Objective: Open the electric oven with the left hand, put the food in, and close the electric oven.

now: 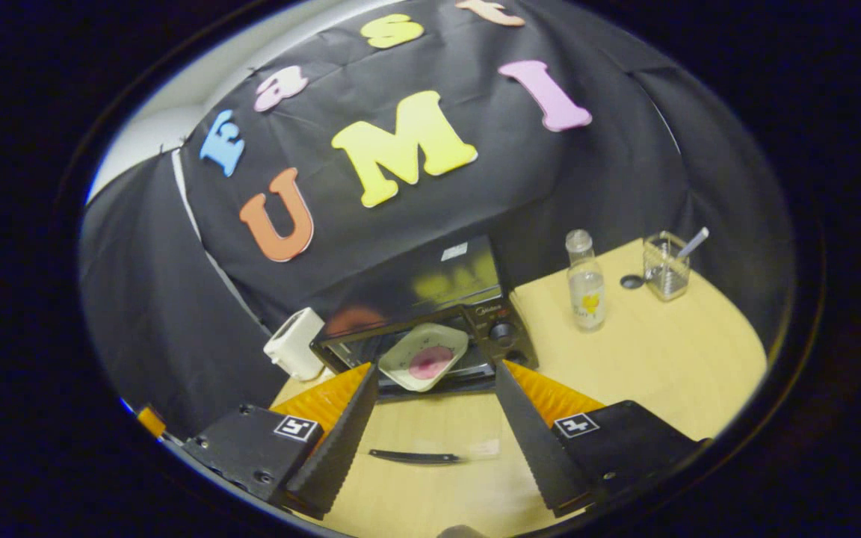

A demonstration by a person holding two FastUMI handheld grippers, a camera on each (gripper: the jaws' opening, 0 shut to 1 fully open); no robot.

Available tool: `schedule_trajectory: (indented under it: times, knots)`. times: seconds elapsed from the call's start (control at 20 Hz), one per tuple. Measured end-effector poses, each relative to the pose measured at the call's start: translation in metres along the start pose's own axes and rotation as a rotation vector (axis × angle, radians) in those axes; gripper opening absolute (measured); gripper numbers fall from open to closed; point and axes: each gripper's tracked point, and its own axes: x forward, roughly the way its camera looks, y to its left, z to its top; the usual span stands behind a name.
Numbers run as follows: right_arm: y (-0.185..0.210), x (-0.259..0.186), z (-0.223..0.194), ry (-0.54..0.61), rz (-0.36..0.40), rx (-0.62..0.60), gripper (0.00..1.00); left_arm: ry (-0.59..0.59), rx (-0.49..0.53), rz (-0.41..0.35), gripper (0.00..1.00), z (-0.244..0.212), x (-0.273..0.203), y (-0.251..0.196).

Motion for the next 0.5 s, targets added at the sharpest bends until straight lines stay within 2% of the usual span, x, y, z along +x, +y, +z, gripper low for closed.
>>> schedule_trajectory:
  times: [0.05, 0.1, 0.15, 0.2, 0.25, 0.5]
  knots:
    - [-0.001, -0.016, 0.003, -0.016, -0.016, -0.056, 1.00, -0.001, -0.002, -0.017, 0.98, -0.003, 0.001, -0.003]
    - [-0.003, -0.029, 0.008, -0.029, -0.029, -0.096, 1.00, 0.000, -0.004, -0.034, 0.98, -0.006, 0.001, -0.007]
    - [-0.006, -0.044, 0.009, -0.043, -0.047, -0.125, 0.95, 0.001, -0.004, -0.054, 0.97, -0.009, 0.003, -0.013]
    - [-0.009, -0.057, 0.012, -0.053, -0.063, -0.147, 1.00, 0.004, 0.000, -0.071, 0.97, -0.013, 0.006, -0.019]
    - [-0.014, -0.069, 0.013, -0.061, -0.078, -0.163, 0.95, 0.009, 0.007, -0.085, 0.96, -0.017, 0.009, -0.025]
    - [-0.050, -0.117, 0.014, -0.077, -0.157, -0.277, 0.96, 0.057, 0.027, -0.139, 0.96, -0.051, 0.029, -0.054]
